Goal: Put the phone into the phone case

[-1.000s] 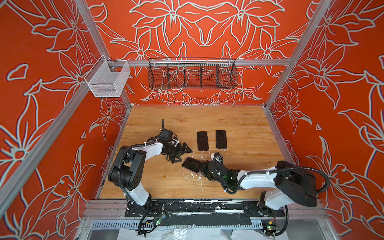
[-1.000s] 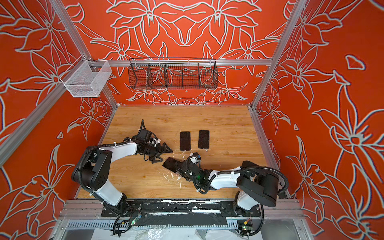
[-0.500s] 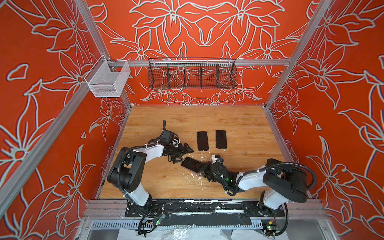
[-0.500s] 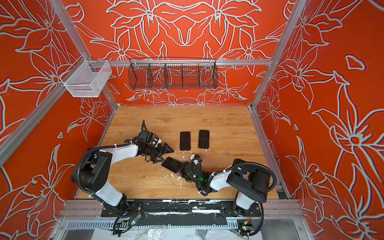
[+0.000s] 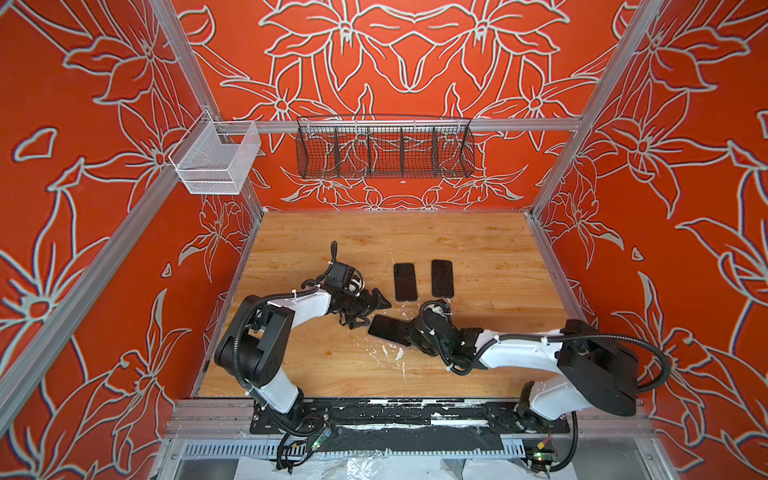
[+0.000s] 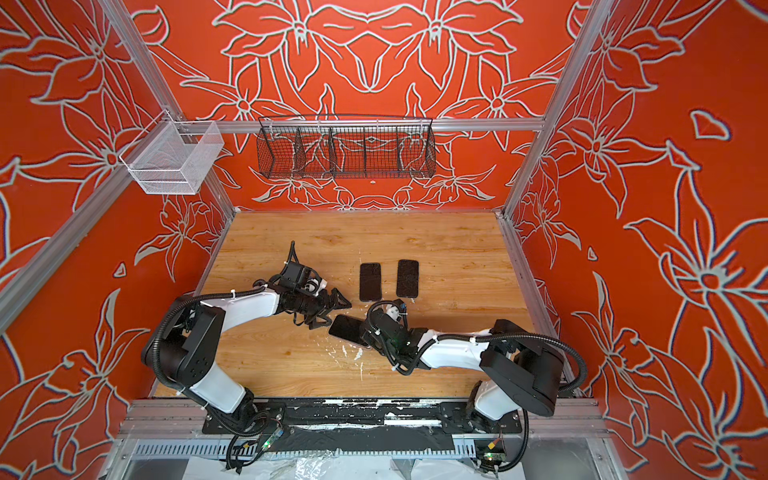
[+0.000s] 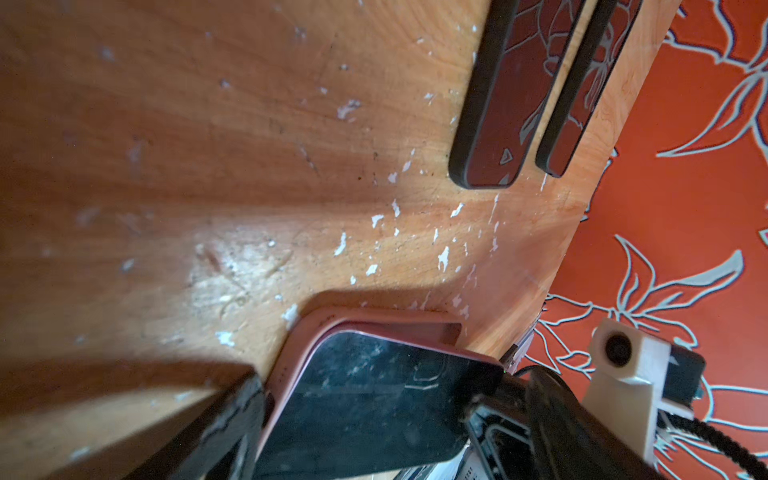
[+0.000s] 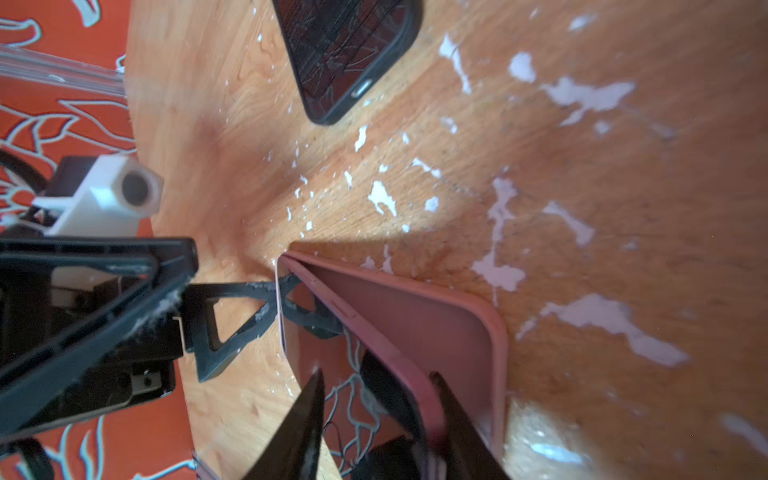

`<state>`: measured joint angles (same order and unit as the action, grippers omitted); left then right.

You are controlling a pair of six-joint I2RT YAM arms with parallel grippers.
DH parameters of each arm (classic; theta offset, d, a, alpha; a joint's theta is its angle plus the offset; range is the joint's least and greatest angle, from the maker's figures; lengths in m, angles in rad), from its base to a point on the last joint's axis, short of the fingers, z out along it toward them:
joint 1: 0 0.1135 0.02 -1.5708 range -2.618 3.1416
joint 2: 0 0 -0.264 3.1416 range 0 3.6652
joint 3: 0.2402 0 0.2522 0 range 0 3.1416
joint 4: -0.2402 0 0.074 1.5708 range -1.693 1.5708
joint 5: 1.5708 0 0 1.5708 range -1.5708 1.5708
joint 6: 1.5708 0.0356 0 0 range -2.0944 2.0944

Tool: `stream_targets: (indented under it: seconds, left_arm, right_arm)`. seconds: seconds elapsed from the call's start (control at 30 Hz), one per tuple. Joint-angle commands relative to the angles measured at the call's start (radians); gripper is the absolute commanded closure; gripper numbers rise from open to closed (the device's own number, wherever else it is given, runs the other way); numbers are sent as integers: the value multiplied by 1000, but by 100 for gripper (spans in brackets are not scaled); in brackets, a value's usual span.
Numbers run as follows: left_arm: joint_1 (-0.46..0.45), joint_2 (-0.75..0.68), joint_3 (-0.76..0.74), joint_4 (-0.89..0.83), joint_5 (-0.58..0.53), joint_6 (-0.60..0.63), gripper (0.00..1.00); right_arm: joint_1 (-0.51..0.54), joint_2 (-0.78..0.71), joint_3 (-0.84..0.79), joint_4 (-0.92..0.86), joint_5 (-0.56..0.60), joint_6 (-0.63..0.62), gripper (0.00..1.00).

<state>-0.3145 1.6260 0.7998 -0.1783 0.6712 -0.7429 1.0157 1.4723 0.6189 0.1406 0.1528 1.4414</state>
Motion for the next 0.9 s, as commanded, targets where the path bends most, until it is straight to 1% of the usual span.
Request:
stream_targets:
  seconds: [0.0, 0.13, 0.43, 0.53, 0.6, 0.77, 0.87]
  left_arm:
    - [-10, -20, -24, -49, 1, -16, 3]
    - [-12, -30, -22, -44, 2, -25, 3]
    - [-28, -49, -37, -10, 3, -62, 3]
    - [-33, -51, -40, -2, 4, -70, 3]
    - [-37, -51, -40, 3, 5, -73, 3]
    - [-57, -49, -47, 21, 5, -92, 3]
    - [-69, -47, -50, 30, 1, -101, 3]
  right_arm:
    - [-2, -26, 59, -176, 45, -99, 52]
    - [1, -11, 124, -256, 39, -170, 47]
    - [7, -54, 134, -364, 84, -218, 47]
    - [8, -73, 115, -363, 88, -221, 47]
    - [7, -75, 108, -351, 83, -231, 49]
    - [8, -34, 119, -330, 54, -256, 63]
    - [7, -8, 117, -332, 56, -257, 65]
